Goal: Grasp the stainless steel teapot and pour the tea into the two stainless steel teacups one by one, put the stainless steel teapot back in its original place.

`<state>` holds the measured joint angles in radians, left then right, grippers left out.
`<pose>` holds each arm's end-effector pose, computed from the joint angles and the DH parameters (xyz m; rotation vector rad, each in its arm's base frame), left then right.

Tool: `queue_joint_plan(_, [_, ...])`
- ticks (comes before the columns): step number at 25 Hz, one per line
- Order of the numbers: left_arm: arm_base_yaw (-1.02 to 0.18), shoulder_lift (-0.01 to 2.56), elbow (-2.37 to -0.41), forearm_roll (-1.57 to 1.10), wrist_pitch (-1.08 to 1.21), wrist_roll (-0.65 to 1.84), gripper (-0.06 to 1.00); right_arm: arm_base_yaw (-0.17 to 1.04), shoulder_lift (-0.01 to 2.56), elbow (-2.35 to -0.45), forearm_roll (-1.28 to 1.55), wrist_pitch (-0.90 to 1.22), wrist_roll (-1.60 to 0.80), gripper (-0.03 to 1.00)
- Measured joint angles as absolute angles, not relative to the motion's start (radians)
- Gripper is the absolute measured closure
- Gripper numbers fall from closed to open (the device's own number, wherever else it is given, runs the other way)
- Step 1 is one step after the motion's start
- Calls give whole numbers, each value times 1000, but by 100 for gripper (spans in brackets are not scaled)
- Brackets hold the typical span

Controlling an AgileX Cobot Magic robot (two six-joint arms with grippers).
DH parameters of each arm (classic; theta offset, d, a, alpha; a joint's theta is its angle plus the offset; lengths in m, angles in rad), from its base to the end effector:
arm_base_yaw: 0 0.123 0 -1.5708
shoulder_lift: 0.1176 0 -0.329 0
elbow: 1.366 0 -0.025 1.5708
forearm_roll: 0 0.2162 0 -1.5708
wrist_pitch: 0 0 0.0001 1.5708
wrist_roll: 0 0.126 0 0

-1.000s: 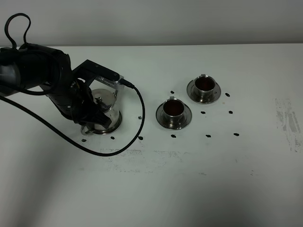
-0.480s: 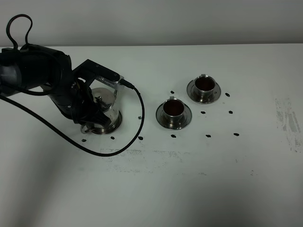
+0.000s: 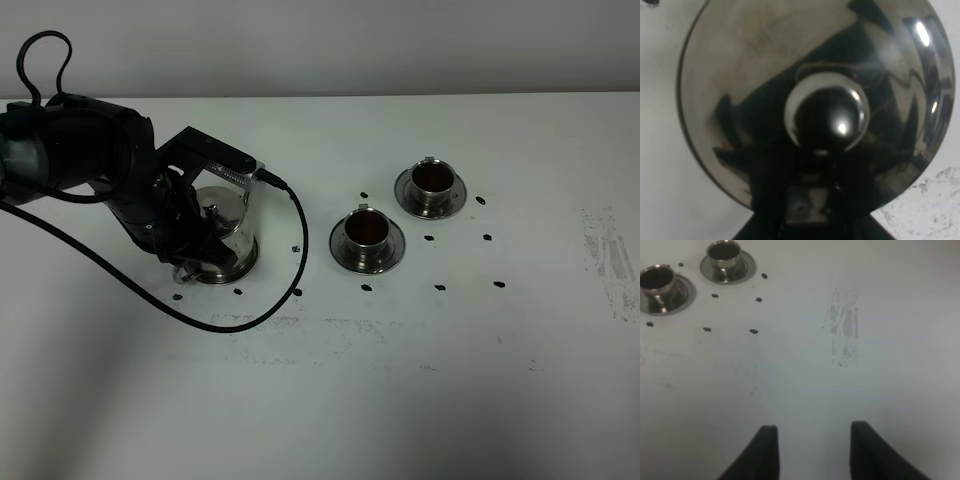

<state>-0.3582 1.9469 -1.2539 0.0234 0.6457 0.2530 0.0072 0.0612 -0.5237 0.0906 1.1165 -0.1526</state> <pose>0.3634 -0.1341 0.1905 0.8711 2.6841 0.0002 -0.0465 0.0099 0.2484 -0.1756 2.1267 0.0248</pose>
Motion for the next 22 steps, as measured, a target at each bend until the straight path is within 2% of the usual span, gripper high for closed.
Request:
queue_joint_plan(3, [-358, 1947, -1254, 17, 655, 273, 75, 7, 61, -524, 91, 1117, -153, 64])
queue_joint_plan(9, [-358, 1947, -1254, 14, 662, 279, 55, 7, 61, -524, 91, 1117, -153, 64])
queue_joint_plan(12, [-358, 1947, -1254, 13, 662, 280, 49, 7, 61, -524, 91, 1117, -153, 64])
queue_joint_plan(22, [-367, 1844, -1254, -6, 702, 280, 47, 7, 61, -524, 91, 1117, -153, 64])
